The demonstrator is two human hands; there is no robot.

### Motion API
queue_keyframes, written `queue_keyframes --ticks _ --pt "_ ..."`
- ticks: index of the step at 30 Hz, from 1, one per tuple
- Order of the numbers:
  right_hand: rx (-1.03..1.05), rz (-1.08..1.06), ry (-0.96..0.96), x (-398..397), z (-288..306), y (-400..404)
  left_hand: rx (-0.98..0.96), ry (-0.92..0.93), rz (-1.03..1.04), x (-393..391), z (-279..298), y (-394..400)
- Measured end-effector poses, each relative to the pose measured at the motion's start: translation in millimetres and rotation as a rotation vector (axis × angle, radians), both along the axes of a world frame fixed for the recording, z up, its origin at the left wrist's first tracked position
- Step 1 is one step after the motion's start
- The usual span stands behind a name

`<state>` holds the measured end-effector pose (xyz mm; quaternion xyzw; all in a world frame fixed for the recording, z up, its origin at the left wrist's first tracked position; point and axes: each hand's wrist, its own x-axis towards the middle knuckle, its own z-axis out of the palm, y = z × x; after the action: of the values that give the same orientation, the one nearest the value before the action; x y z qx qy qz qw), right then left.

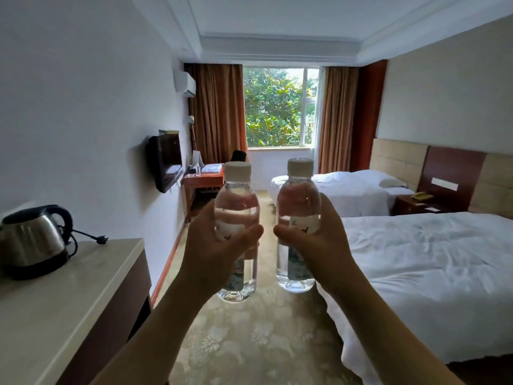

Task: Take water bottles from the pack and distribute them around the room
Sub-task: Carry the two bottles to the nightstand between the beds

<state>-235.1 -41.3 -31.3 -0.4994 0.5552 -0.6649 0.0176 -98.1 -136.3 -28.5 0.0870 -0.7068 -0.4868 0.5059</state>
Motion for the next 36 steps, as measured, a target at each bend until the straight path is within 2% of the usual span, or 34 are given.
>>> queue_keyframes --ticks 7,18,27,36 --pt "0.0 -0.032 0.051 -85.3 -18.1 -168.9 -0.057 0.02 -0.023 -87.1 -13.8 -169.6" --pt "-0.003 -0.109 -0.061 -237.1 -5.2 -382.1 0.003 0.037 -0.105 -249.5 -6.4 -395.3" --pt "-0.015 -0.068 -0.064 -421.8 -33.6 -536.7 -0.007 0.008 -0.05 -424.7 -24.3 -544.1" --pt "-0.018 -0.02 -0.05 -599.4 -5.0 -697.4 0.01 0.0 0.062 -583.4 -9.1 -698.4"
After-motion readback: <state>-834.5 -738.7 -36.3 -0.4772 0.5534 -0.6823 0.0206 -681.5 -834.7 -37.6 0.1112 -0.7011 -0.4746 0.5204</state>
